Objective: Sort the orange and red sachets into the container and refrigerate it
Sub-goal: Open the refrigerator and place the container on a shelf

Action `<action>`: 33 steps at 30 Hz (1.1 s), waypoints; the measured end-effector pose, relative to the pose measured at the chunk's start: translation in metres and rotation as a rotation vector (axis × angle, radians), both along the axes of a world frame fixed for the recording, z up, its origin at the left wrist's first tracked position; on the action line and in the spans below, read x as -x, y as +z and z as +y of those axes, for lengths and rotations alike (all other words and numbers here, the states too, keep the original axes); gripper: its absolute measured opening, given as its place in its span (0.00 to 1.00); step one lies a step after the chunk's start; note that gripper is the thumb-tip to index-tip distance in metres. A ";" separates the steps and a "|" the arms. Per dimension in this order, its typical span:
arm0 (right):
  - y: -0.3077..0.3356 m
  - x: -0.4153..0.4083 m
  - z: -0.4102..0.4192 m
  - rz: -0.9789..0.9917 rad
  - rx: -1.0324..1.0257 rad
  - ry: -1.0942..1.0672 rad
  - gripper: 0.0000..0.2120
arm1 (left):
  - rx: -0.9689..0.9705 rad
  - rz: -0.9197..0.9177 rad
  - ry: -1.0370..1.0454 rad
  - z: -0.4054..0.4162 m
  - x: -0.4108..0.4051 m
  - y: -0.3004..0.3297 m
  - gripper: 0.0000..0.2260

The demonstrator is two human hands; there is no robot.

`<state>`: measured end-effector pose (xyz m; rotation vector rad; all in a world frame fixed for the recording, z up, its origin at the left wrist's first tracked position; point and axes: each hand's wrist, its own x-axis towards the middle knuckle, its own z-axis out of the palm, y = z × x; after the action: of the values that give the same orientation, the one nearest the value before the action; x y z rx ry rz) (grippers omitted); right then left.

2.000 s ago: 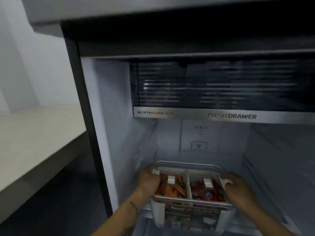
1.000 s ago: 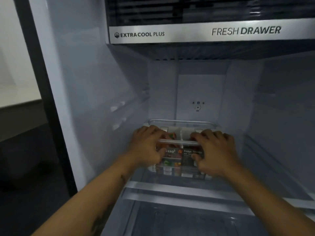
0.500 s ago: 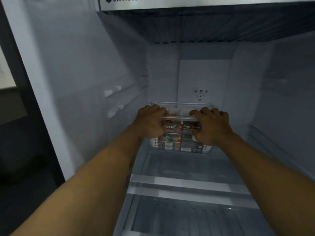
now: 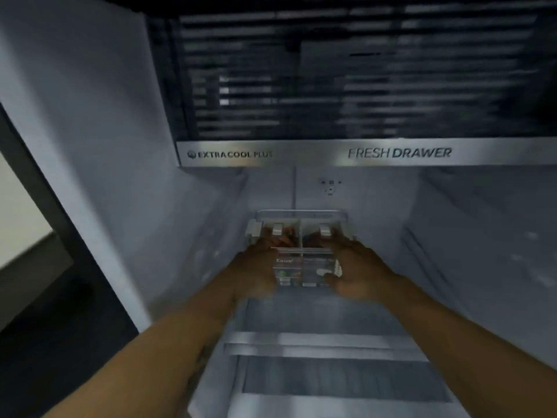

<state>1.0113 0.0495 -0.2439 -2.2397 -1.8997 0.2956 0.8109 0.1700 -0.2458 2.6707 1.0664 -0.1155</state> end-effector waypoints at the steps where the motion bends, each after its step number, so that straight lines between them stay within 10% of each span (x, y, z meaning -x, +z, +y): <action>1: 0.015 0.006 -0.013 0.023 -0.001 -0.004 0.37 | 0.023 -0.032 -0.004 -0.013 0.003 0.015 0.32; 7: 0.092 0.040 -0.080 0.119 0.014 -0.014 0.34 | 0.048 -0.100 -0.055 -0.105 0.025 0.107 0.15; 33: 0.342 0.250 -0.368 0.090 -0.083 -0.228 0.28 | -0.038 -0.321 -0.204 -0.349 0.240 0.324 0.15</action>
<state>0.7615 -0.3183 0.0984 -2.3169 -1.5653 0.2728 0.5706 -0.1792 0.0786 2.7025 0.7038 0.2877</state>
